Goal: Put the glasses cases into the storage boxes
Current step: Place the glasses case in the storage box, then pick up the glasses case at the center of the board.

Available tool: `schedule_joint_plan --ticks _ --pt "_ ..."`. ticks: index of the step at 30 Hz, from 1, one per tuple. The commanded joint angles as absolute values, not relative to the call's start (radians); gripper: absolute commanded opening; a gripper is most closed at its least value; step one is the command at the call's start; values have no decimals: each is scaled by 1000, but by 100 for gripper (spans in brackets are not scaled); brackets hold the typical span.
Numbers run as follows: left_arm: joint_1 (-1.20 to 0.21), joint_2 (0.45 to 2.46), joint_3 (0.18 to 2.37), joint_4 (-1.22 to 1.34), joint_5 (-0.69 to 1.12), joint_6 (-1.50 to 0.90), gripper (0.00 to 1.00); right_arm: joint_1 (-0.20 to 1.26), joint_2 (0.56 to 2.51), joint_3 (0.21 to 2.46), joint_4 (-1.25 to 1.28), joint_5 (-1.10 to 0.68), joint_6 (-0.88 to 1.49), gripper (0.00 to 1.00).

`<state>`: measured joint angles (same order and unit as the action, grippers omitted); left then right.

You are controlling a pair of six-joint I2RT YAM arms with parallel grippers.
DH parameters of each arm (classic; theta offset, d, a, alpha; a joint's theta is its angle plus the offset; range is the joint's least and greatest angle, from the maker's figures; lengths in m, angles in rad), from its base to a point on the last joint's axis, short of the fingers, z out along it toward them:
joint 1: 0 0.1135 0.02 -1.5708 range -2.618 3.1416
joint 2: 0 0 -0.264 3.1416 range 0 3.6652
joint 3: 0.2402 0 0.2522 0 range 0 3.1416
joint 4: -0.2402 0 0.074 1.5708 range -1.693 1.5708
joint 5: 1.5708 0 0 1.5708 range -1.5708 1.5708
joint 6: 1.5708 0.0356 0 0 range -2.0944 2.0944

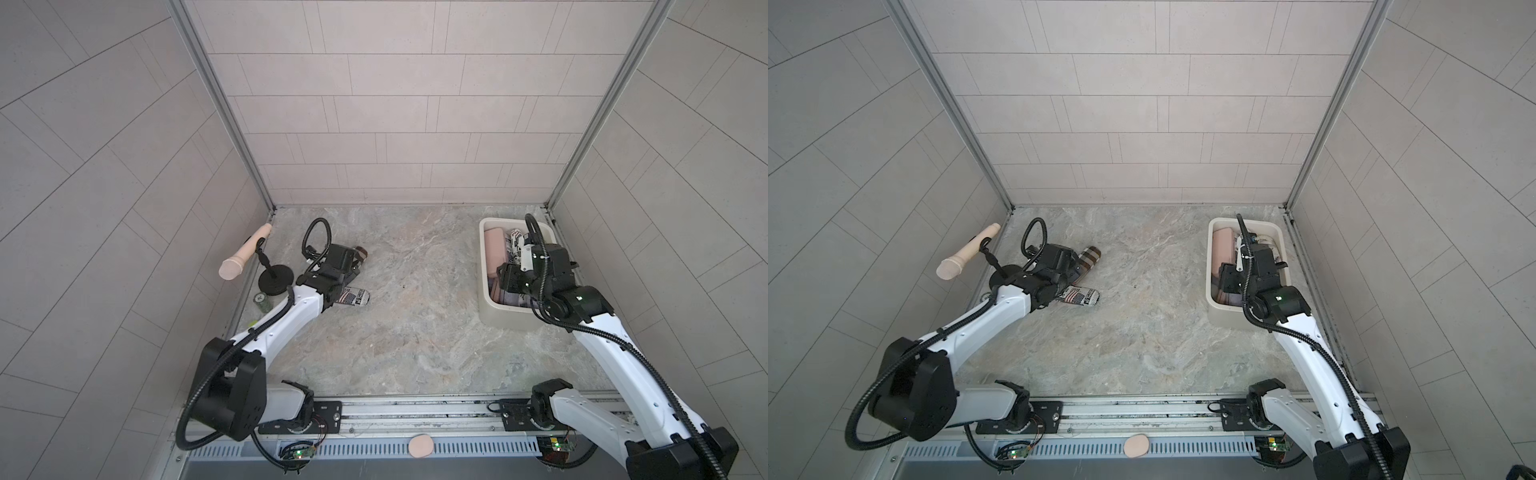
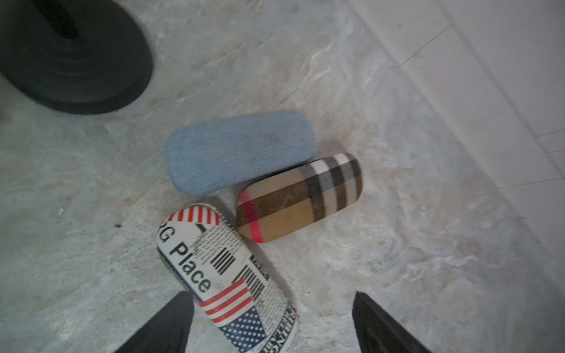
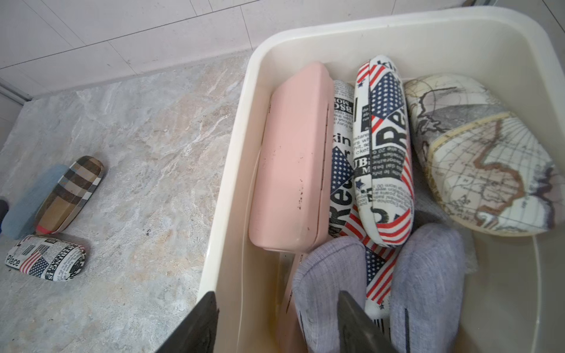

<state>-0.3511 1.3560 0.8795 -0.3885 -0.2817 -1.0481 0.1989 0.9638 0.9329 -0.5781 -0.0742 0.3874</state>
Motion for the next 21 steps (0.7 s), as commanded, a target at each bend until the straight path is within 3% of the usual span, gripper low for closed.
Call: schedule_joint_plan --ticks 1,10,21 --pt "-348 1408 912 -515 -231 -1180 87 211 958 941 -536 -104 376 66" --pt "-348 1667 1097 -732 -143 -1314 98 218 941 910 -510 -115 379 69" --pt "-349 1779 1080 -632 -120 -1302 91 218 906 910 -519 -101 376 71"
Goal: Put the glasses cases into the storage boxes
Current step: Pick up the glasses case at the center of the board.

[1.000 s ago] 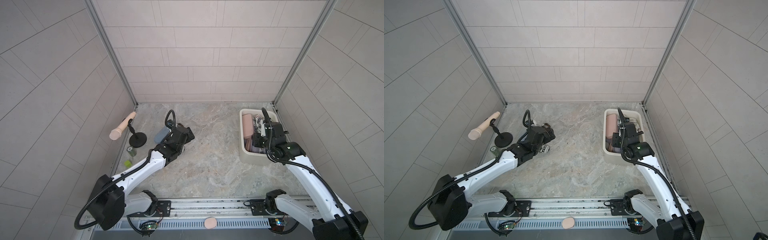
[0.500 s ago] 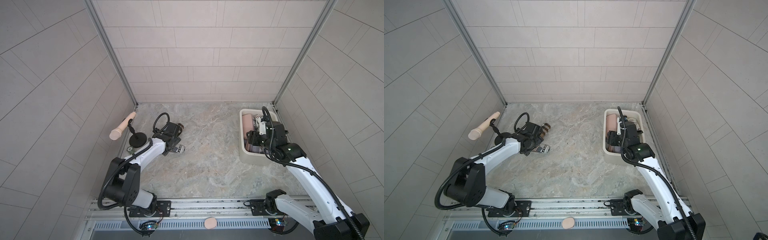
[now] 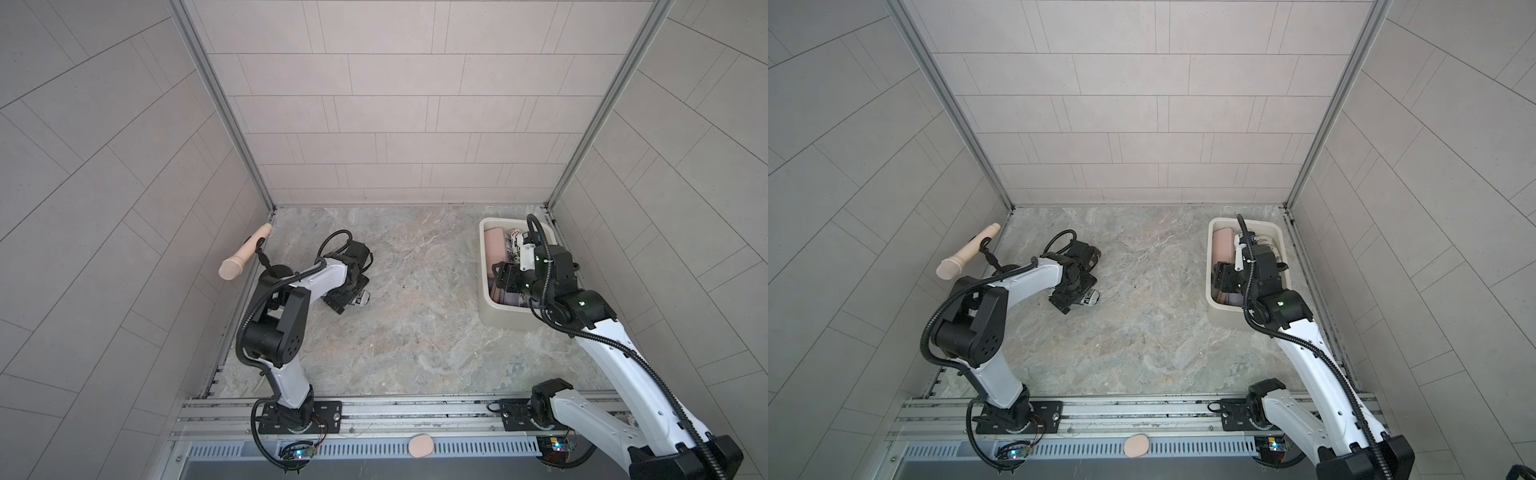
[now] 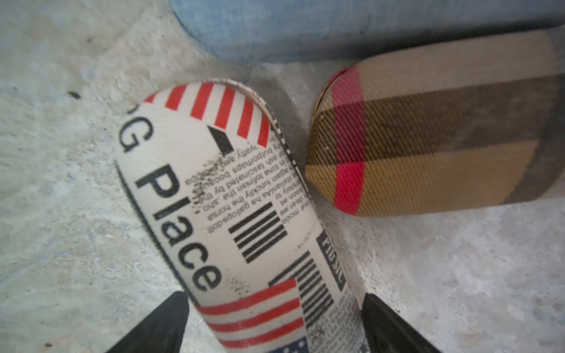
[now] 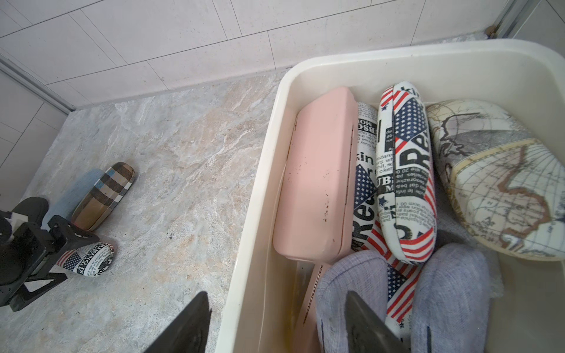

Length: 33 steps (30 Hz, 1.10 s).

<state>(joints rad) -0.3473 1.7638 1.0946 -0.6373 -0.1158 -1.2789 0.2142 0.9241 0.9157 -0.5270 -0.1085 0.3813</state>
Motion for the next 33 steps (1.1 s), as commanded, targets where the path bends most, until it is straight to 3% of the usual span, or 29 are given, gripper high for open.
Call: schedule_joint_plan --ticks 1,17,25,33 --pt "-348 1781 1068 -619 -120 -1301 90 218 905 908 -517 -104 376 71" --pt "-369 1562 832 -481 -95 -1259 57 218 915 941 -532 -113 371 68" --pt "-409 1377 777 -440 -87 -1174 51 218 910 947 -527 -128 399 68" --pt "-631 1281 880 -329 -142 -856 47 218 904 971 -521 -165 404 68"
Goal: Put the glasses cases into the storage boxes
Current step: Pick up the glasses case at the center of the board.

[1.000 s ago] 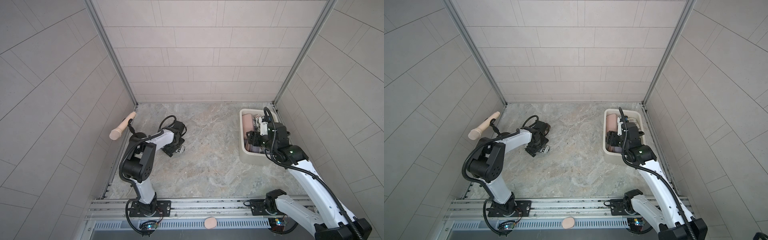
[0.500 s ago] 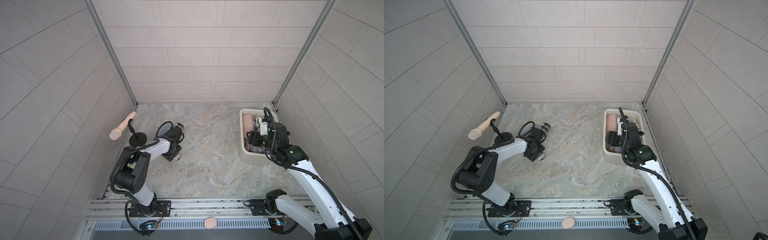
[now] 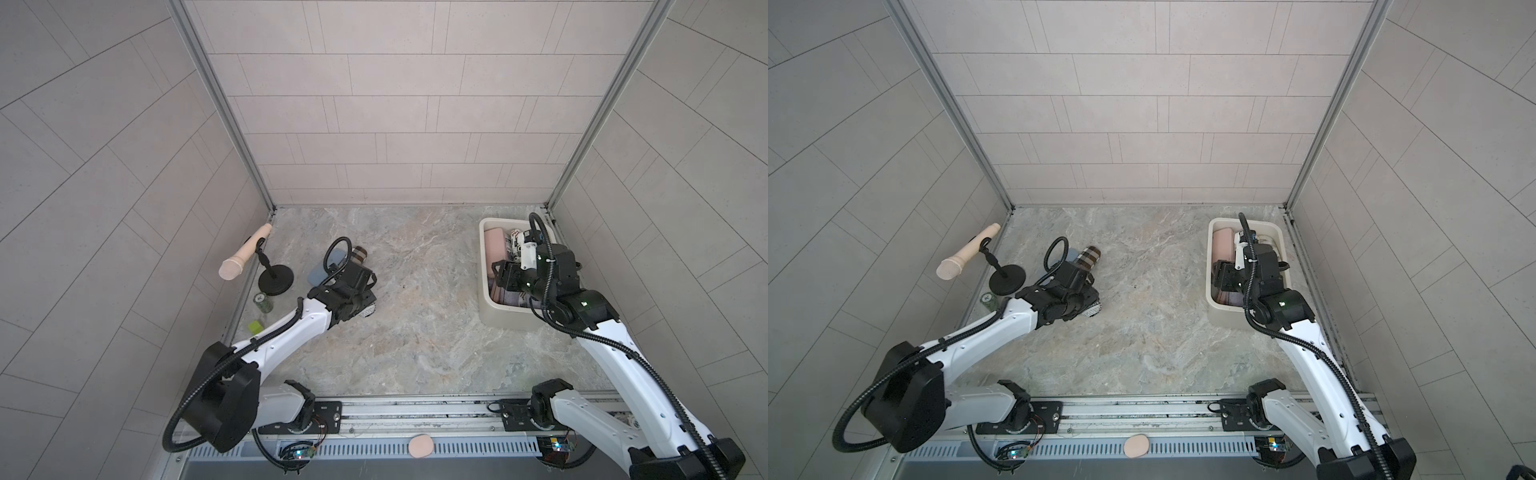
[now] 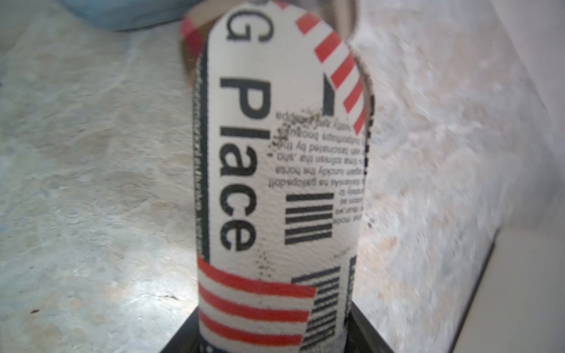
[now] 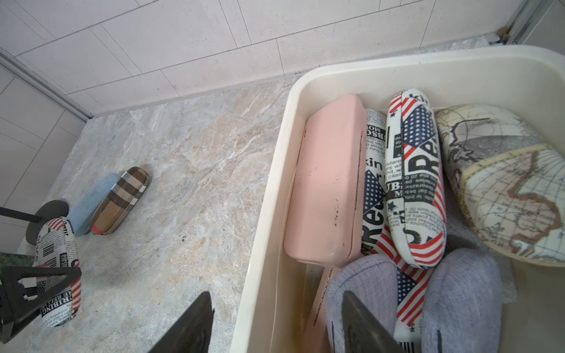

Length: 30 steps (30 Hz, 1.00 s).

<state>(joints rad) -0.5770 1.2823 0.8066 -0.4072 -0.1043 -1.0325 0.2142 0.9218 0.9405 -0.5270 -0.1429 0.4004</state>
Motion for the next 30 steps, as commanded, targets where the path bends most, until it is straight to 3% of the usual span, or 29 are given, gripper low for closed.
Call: schedule_joint_plan --ticks 1,9,13,20,26,30 --pt "-655 1307 934 -329 -120 -789 47 218 904 971 -517 -178 400 68" --pt "-775 1434 1162 -130 64 -392 46 219 895 977 -457 -171 522 69" --pt "-784 1454 1117 128 107 -371 45 218 906 980 -420 -261 566 68" --pt "-784 1457 1059 244 164 -382 42 232 915 993 -329 -379 603 65" --pt "-784 1425 997 291 204 -421 42 344 972 993 -181 -383 591 63" --pt "-783 1390 991 285 223 -406 42 419 1065 1052 -163 -380 513 67"
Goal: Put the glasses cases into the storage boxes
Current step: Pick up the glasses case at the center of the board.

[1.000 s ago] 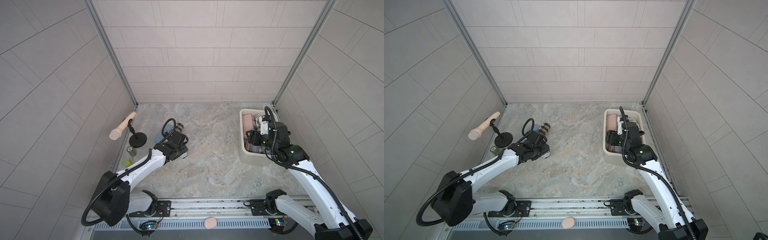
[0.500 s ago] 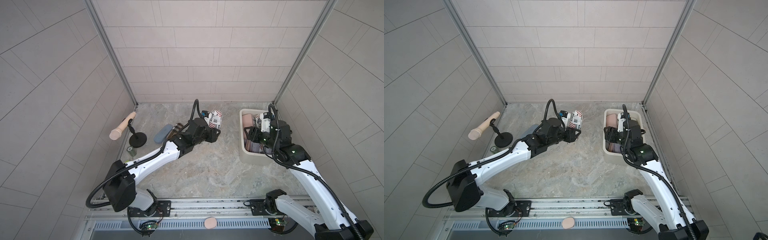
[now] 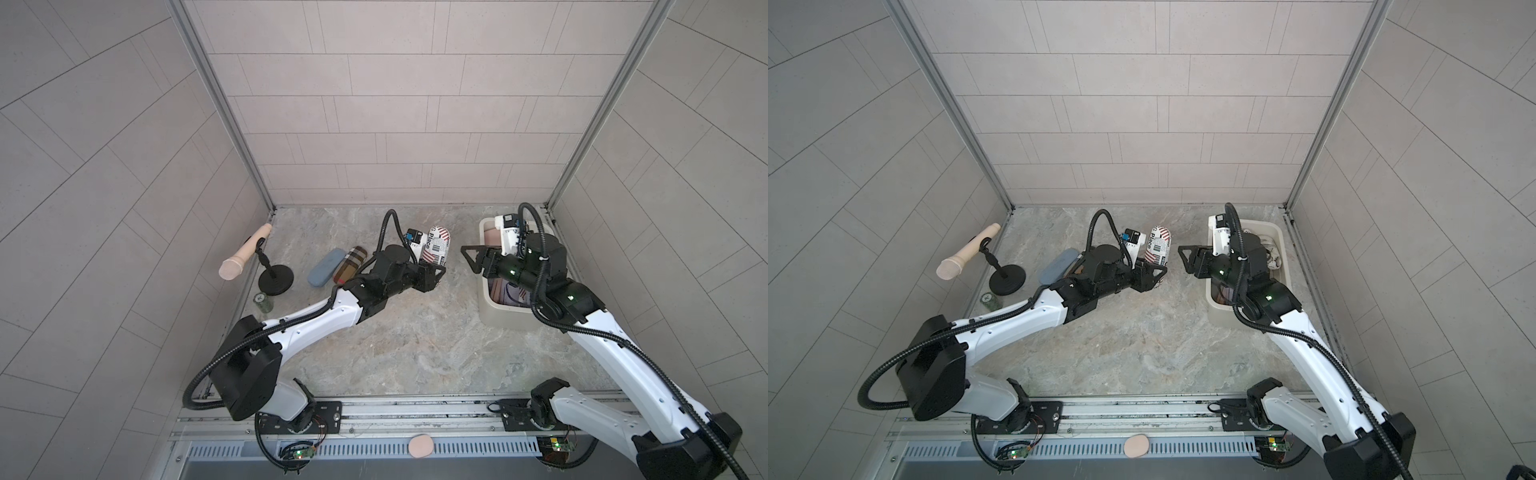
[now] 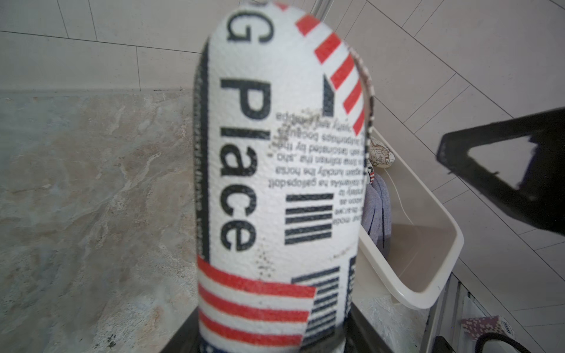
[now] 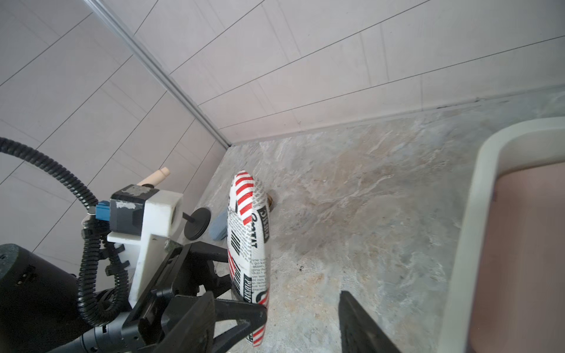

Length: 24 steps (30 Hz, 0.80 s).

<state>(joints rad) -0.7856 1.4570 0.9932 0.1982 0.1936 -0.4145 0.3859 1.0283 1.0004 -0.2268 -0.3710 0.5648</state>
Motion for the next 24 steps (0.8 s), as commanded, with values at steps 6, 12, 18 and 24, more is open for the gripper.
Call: schedule_joint_plan --ticks 6,12,18,24 --pt "-784 1369 956 360 286 -457 42 473 1148 1106 -139 -354 500 70" --pt "-784 1382 944 421 352 -505 42 475 1182 1107 -97 -421 537 68" --pt "-784 1394 943 447 382 -532 42 486 1207 1111 -72 -487 547 55" --pt "-784 1403 946 450 412 -530 49 491 1210 1100 -58 -500 554 30"
